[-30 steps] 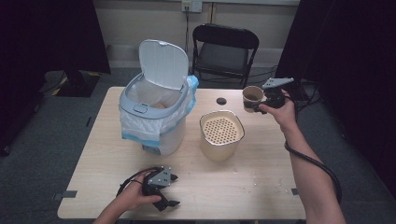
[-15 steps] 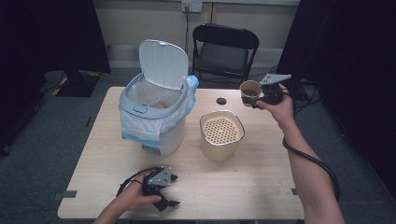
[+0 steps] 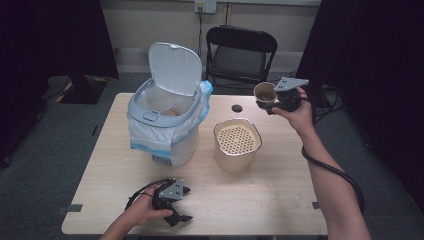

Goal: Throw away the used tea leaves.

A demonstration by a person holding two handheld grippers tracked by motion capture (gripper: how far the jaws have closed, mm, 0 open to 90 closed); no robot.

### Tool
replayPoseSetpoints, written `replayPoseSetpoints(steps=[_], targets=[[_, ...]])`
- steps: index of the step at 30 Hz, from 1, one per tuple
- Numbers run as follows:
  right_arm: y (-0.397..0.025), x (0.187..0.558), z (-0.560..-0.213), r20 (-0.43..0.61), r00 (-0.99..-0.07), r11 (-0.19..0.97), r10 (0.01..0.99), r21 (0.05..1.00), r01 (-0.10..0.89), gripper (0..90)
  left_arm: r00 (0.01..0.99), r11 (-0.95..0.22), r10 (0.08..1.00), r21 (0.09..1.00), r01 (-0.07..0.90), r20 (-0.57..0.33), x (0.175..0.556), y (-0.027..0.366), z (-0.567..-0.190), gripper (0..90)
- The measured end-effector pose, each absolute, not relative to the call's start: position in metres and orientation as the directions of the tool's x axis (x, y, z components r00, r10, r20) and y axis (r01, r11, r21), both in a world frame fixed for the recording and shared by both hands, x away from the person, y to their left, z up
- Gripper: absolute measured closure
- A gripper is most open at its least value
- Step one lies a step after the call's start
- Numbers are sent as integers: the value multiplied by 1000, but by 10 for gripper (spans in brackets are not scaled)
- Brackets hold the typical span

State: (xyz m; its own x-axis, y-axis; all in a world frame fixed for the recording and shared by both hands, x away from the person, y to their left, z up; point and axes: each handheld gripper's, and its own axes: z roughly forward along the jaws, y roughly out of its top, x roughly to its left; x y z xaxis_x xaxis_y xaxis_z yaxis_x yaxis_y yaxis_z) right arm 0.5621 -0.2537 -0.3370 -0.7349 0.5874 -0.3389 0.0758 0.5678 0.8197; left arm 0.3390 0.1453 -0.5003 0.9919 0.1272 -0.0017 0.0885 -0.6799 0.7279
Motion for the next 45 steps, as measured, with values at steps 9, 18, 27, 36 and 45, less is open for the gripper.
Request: replayPoseSetpoints(steps=[9,18,27,36,45], targets=[[-243,549,-331,-470,-709,642,526,766,-31,286,992,-681,126,727,87,-1,339,145,-500,89],[-228,527,-327,-620,-663,747,420,651,-136,289,992,-678,128,730,87,1,339,145,-501,89],[-210,505,-326,-771,-587,879,247,433,-199,294,991,-672,132,735,89,1,339,145,-501,89],[-188,482,-337,-940,-322,963,-114,-24,-270,297,992,-678,125,730,84,2,339,144,-501,76],[-160,466,-358,-861,-17,830,-508,-484,-278,298,992,-678,123,730,83,2,339,144,-501,75]])
